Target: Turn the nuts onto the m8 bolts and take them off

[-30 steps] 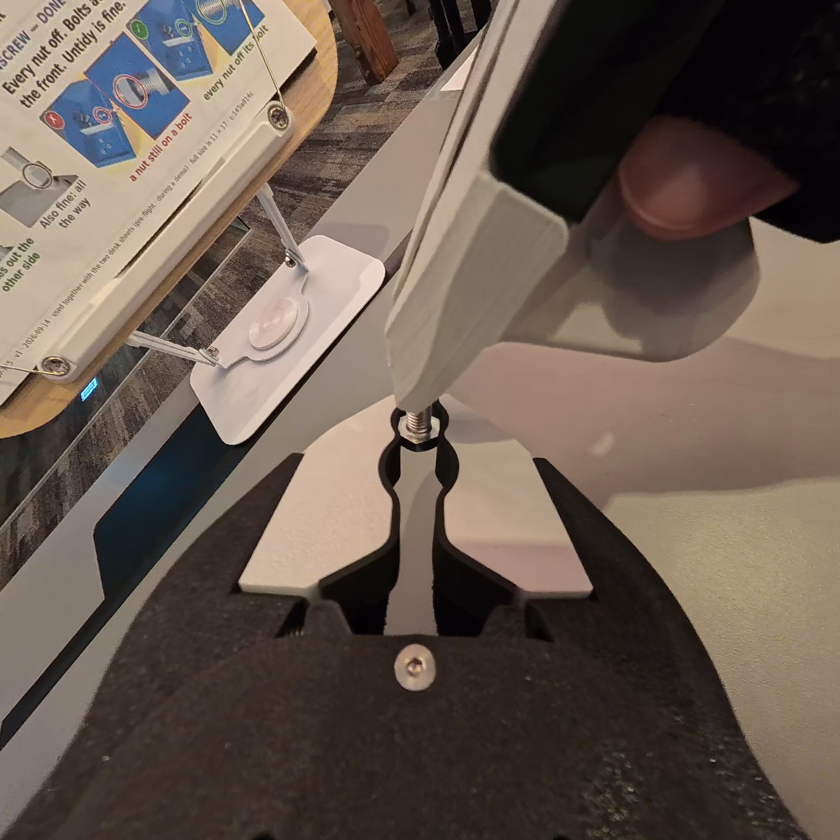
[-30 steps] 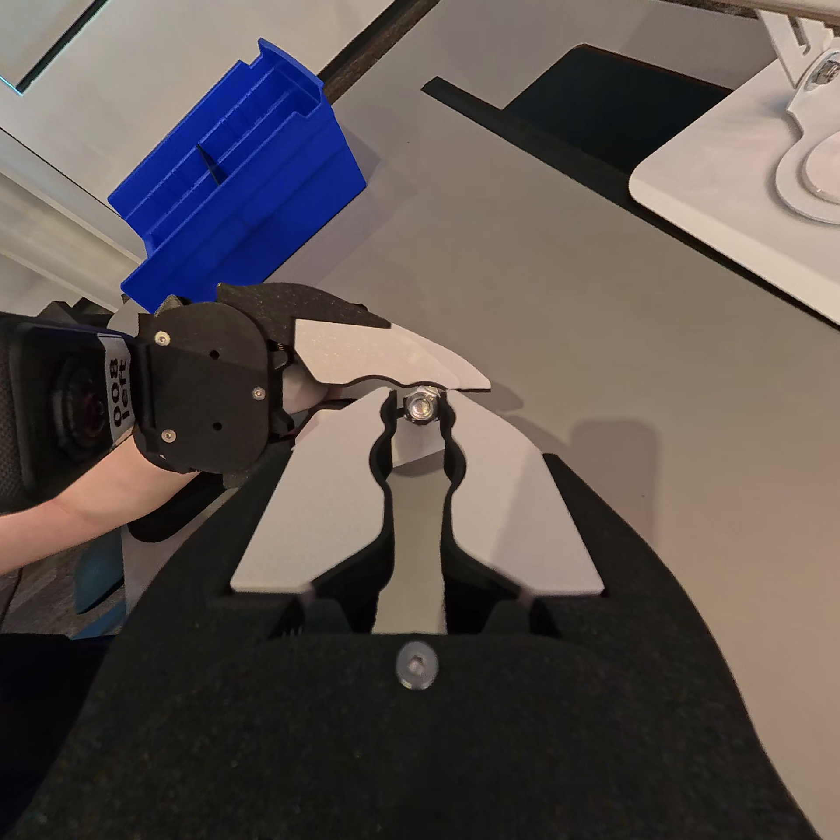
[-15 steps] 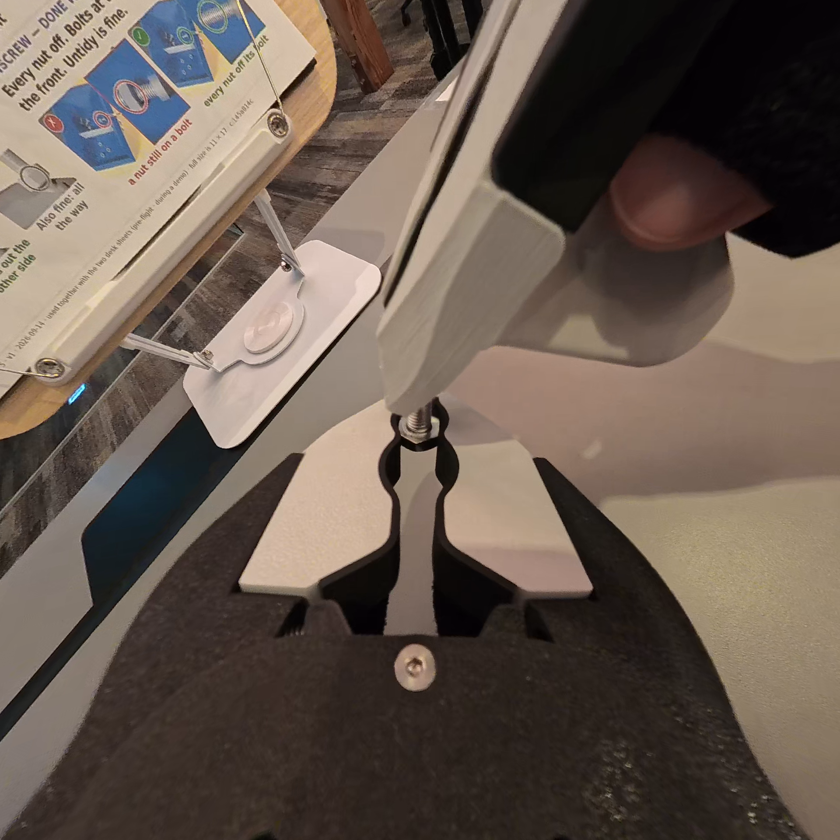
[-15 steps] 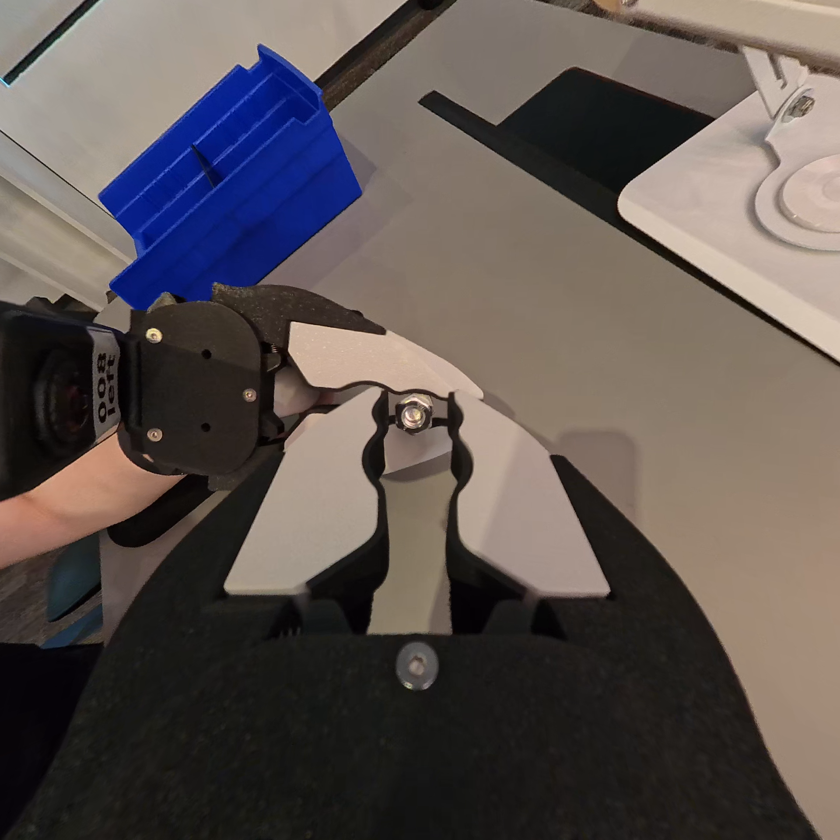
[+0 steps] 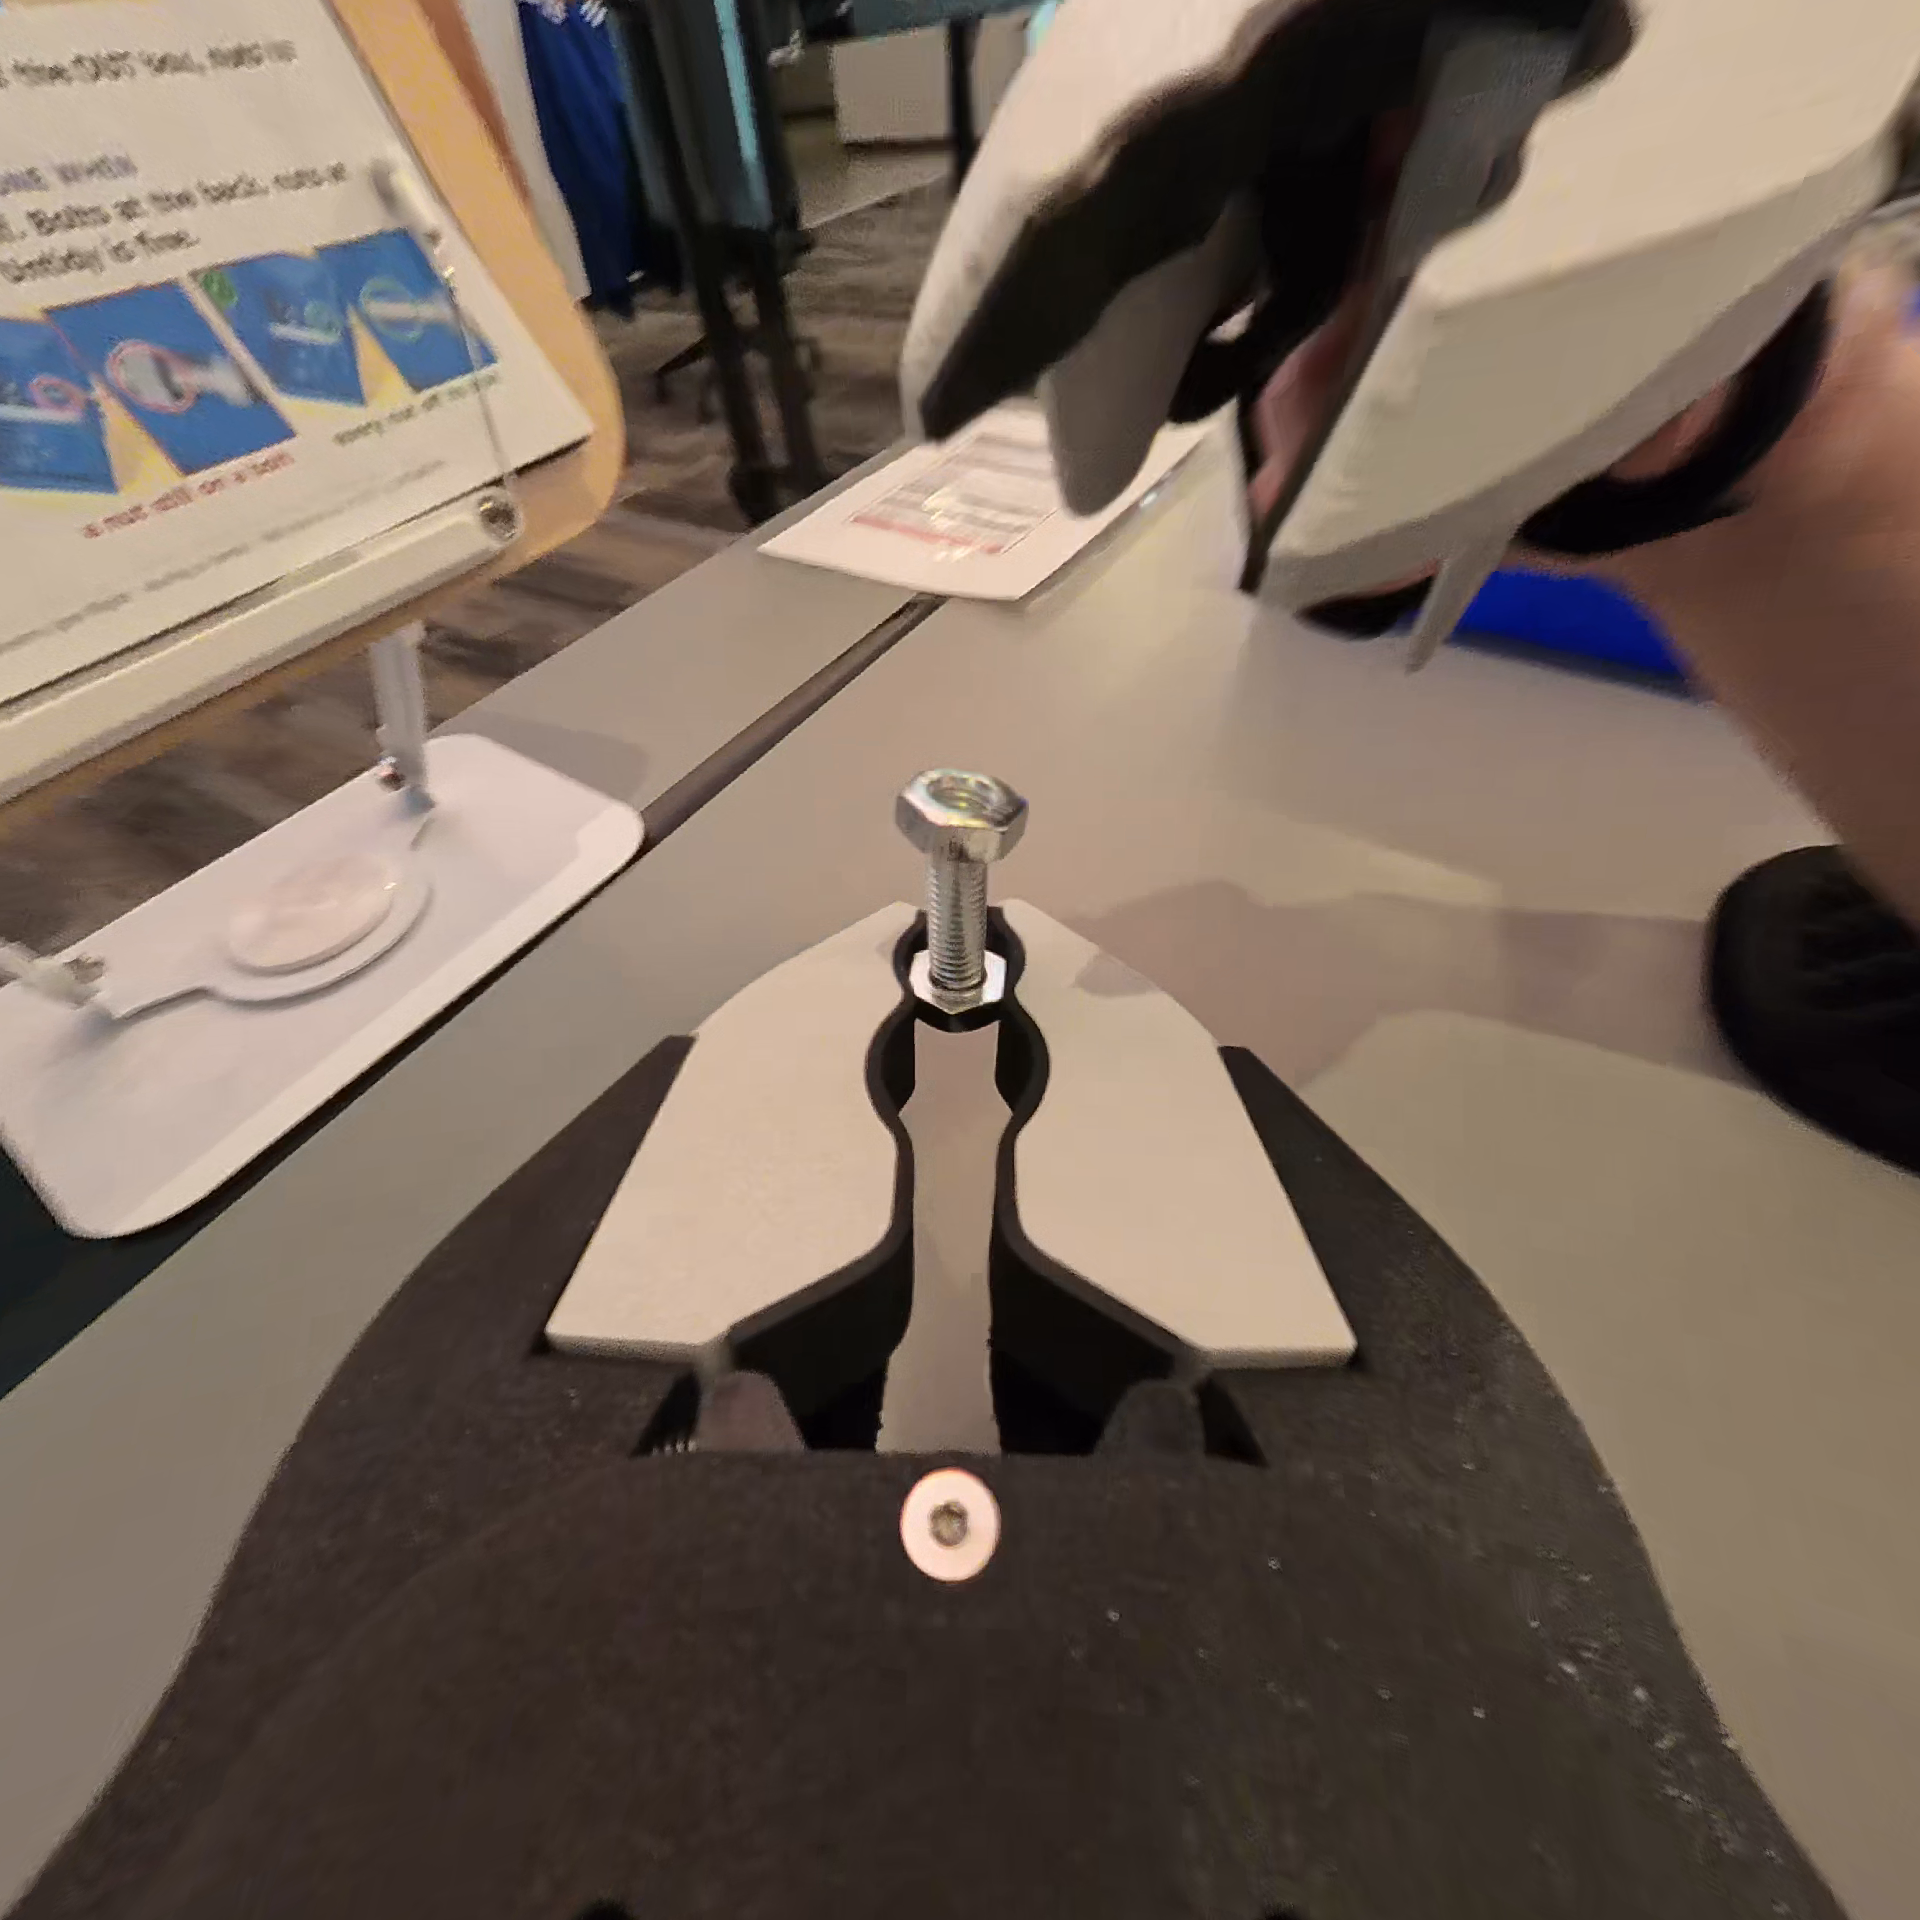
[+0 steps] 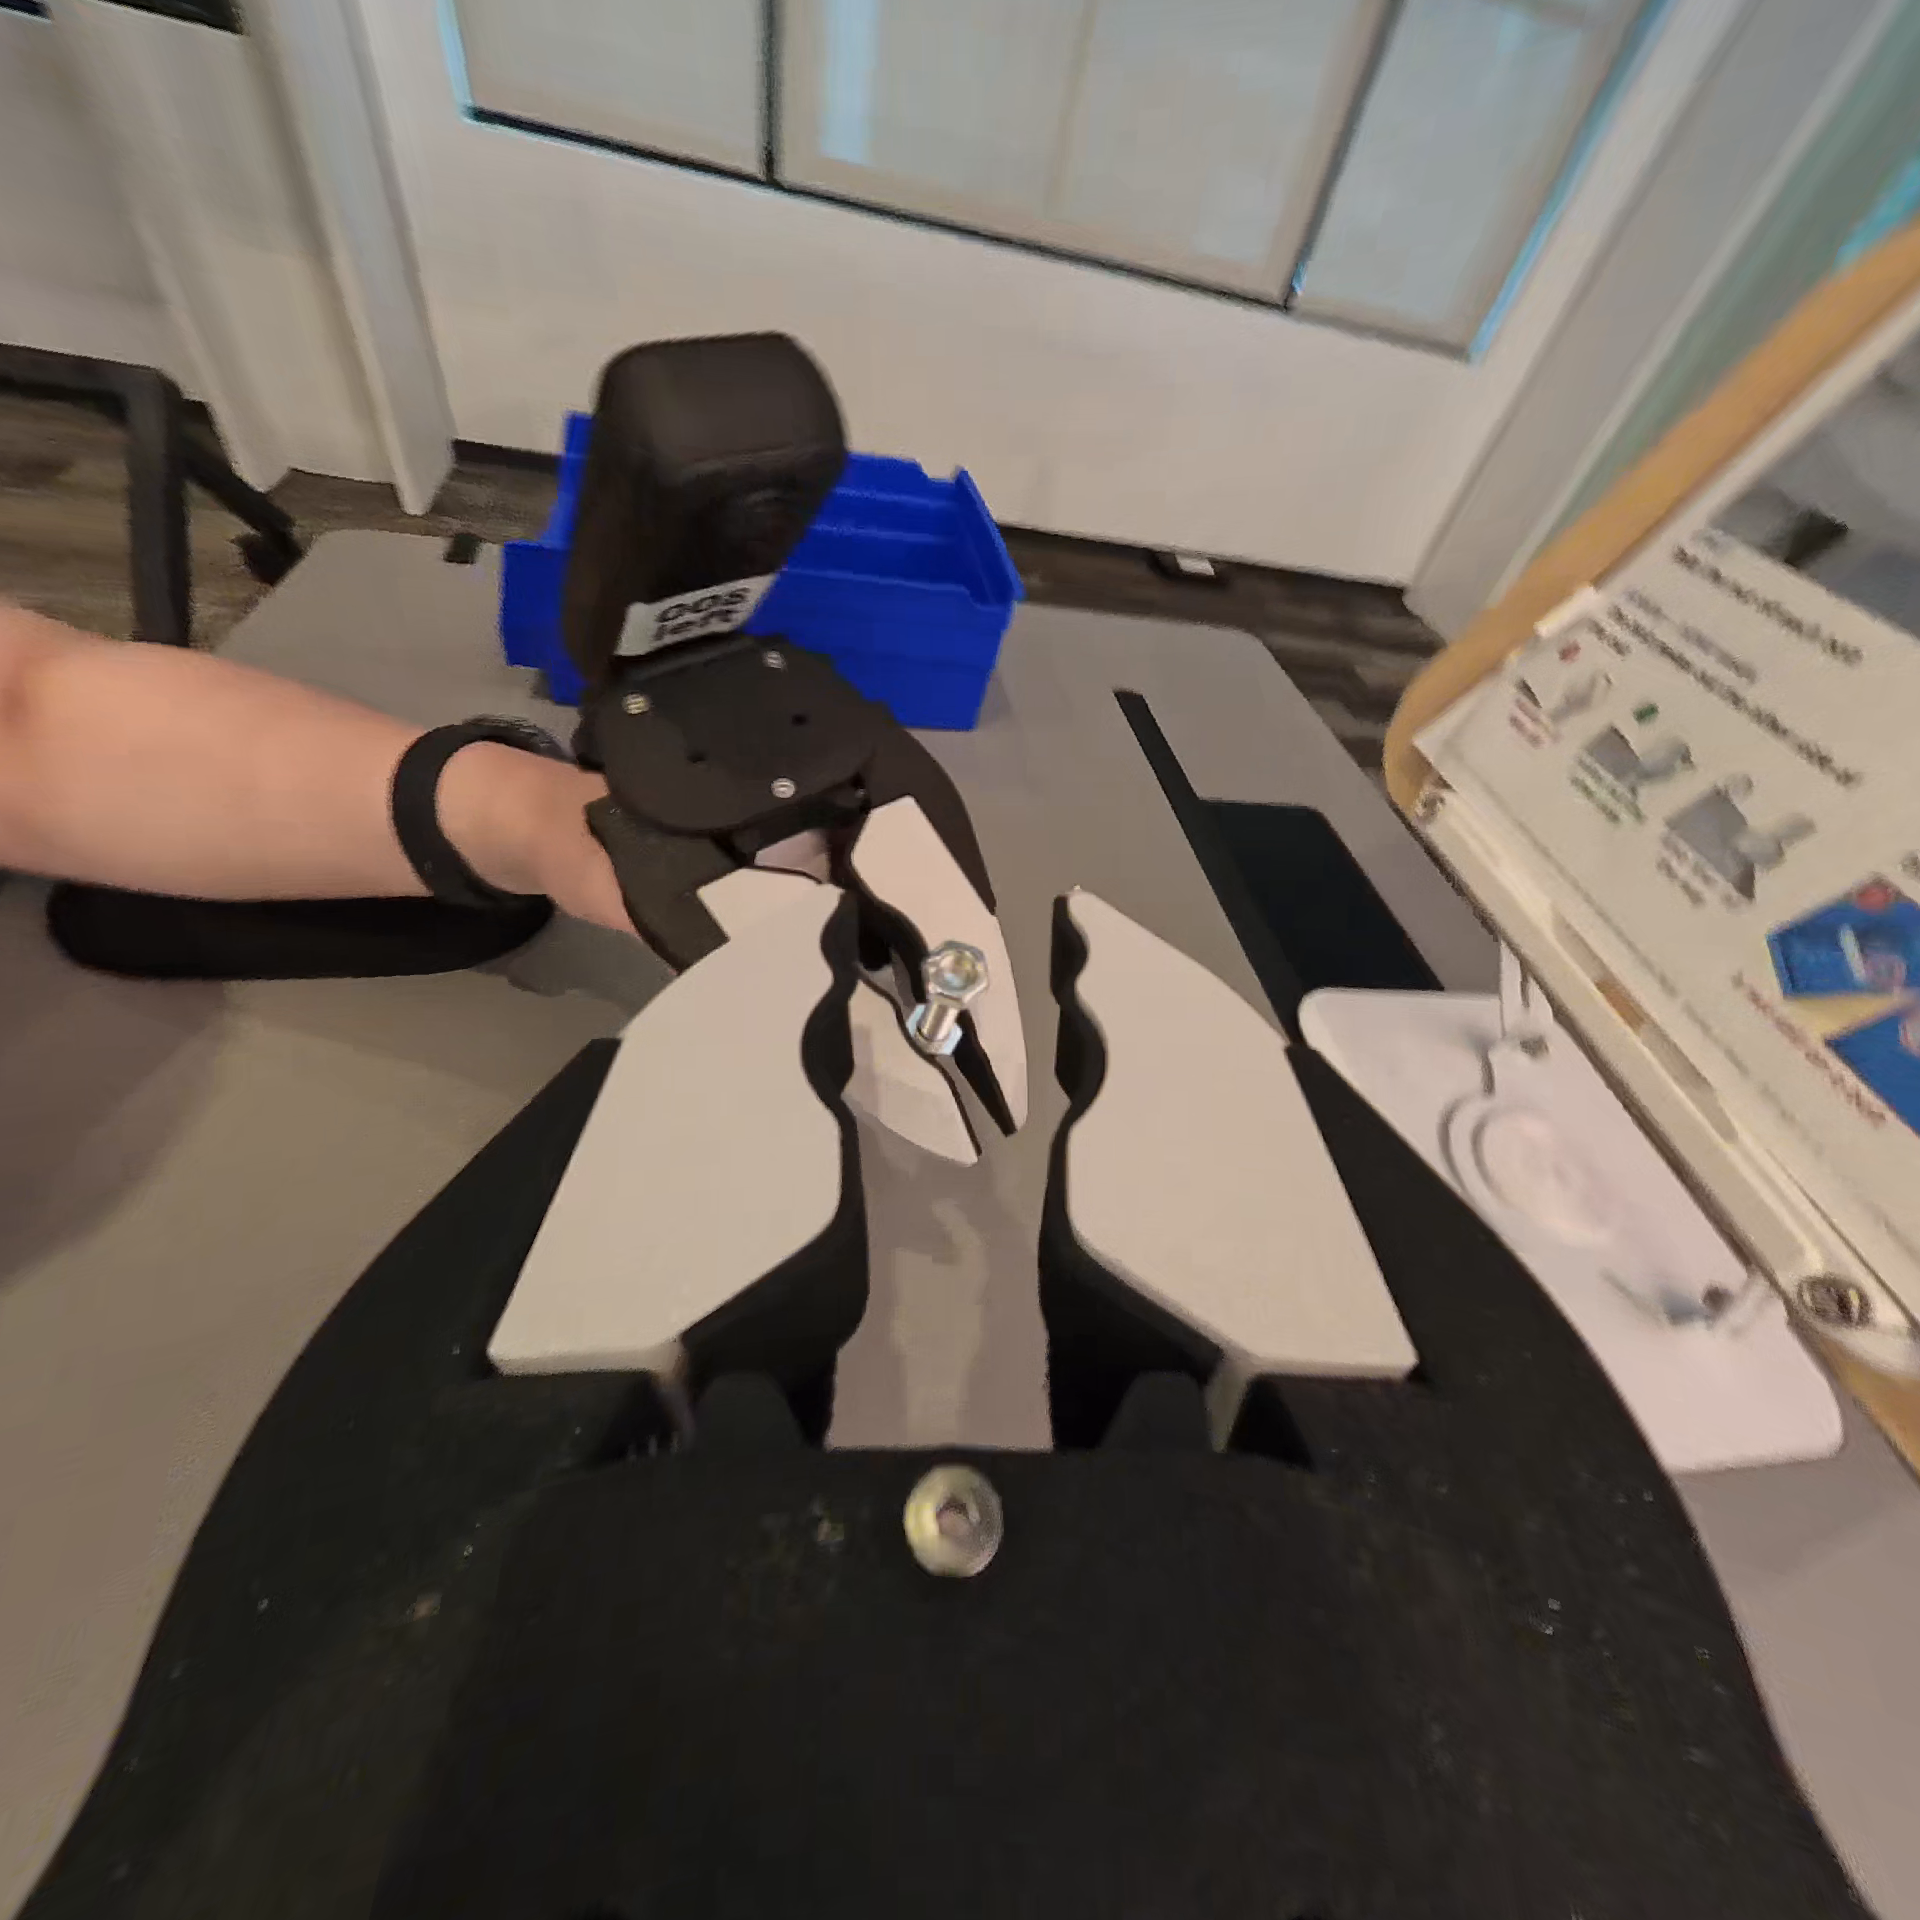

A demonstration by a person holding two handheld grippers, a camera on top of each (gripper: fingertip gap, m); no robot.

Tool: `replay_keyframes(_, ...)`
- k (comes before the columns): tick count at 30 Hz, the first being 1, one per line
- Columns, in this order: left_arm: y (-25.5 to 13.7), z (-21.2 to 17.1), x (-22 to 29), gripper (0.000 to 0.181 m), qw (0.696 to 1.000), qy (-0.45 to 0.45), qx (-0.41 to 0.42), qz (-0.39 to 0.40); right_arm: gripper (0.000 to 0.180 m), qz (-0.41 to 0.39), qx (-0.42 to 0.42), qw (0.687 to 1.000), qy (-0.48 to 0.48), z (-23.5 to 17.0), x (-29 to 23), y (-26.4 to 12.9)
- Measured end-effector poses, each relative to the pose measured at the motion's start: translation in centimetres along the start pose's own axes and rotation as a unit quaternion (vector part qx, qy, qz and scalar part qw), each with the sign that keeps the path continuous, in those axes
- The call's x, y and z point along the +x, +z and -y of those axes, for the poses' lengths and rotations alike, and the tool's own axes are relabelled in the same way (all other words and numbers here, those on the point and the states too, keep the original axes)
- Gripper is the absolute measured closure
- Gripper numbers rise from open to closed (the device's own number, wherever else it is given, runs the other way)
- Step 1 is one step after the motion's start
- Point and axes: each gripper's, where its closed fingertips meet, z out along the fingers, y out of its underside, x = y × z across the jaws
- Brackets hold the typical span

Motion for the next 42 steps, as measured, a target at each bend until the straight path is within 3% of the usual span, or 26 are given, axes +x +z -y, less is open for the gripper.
replay_keyframes(3, -0.5, 1.3, 1.4, 0.171, 0.998, -0.022, 0.032, -0.054, 0.146, 0.044, 0.023, 0.999, -0.02, 0.2, -1.4, -0.3)
replay_keyframes(8, -1.5, 2.9, 3.3, 0.171, 0.989, -0.039, 0.065, -0.124, 0.15, 0.05, 0.026, 0.997, -0.046, 0.2, -1.9, -0.3)
replay_keyframes(16, -1.7, 3.2, 4.2, 0.171, 0.987, -0.025, 0.07, -0.14, 0.154, 0.07, 0.034, 0.996, -0.037, 0.4, -2.5, 0.2)
replay_keyframes(31, -1.9, 3.5, 4.4, 0.171, 0.988, -0.019, 0.07, -0.139, 0.165, 0.082, 0.031, 0.996, -0.026, 0.3, -2.8, 0.2)
replay_keyframes(42, -1.6, 3.0, 1.6, 0.171, 0.999, -0.008, 0.024, -0.028, 0.165, 0.024, 0.001, 1.0, 0.016, 0.1, -1.0, 1.3)
